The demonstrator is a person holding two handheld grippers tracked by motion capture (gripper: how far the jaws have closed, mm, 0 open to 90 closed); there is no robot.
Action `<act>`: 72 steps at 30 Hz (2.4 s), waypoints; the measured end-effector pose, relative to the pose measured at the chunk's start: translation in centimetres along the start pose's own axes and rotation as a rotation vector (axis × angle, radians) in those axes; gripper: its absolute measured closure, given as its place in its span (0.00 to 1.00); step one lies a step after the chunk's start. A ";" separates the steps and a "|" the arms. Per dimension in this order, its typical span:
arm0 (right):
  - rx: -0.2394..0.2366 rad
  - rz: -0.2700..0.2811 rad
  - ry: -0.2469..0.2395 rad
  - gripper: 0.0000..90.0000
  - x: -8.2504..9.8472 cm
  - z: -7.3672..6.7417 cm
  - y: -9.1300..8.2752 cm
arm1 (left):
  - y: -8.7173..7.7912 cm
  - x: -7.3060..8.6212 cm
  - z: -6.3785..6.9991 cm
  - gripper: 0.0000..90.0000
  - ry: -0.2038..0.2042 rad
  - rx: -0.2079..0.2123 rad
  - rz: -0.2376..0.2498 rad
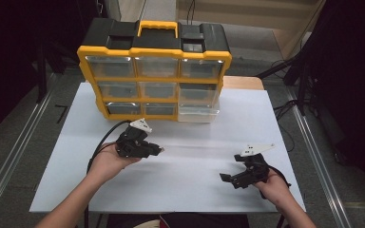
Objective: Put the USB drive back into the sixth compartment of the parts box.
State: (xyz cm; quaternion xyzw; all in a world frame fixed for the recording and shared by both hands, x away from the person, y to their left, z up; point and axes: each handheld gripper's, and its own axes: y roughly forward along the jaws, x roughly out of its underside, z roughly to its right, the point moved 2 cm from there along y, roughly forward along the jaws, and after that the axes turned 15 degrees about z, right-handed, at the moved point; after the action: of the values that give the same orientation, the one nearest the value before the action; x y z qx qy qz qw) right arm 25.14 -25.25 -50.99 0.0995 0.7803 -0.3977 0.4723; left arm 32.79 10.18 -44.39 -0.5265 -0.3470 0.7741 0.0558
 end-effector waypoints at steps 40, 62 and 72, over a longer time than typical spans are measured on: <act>-0.002 0.006 -0.002 0.00 0.0 0.1 -0.2 | 0.0 -6.7 0.9 0.88 0.089 0.208 -0.009; -0.004 0.010 -0.004 0.00 0.0 0.1 -0.2 | -0.9 -10.1 1.8 0.88 0.112 0.254 -0.012; -0.002 0.012 -0.003 0.00 -0.1 0.1 -0.3 | -1.4 -11.9 2.3 0.88 0.137 0.251 -0.021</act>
State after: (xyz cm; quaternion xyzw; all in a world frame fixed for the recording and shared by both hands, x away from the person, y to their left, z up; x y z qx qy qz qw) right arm 25.08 -25.47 -50.82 0.1028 0.7794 -0.3943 0.4760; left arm 35.70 4.77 -33.85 -0.5631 -0.2483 0.7732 0.1531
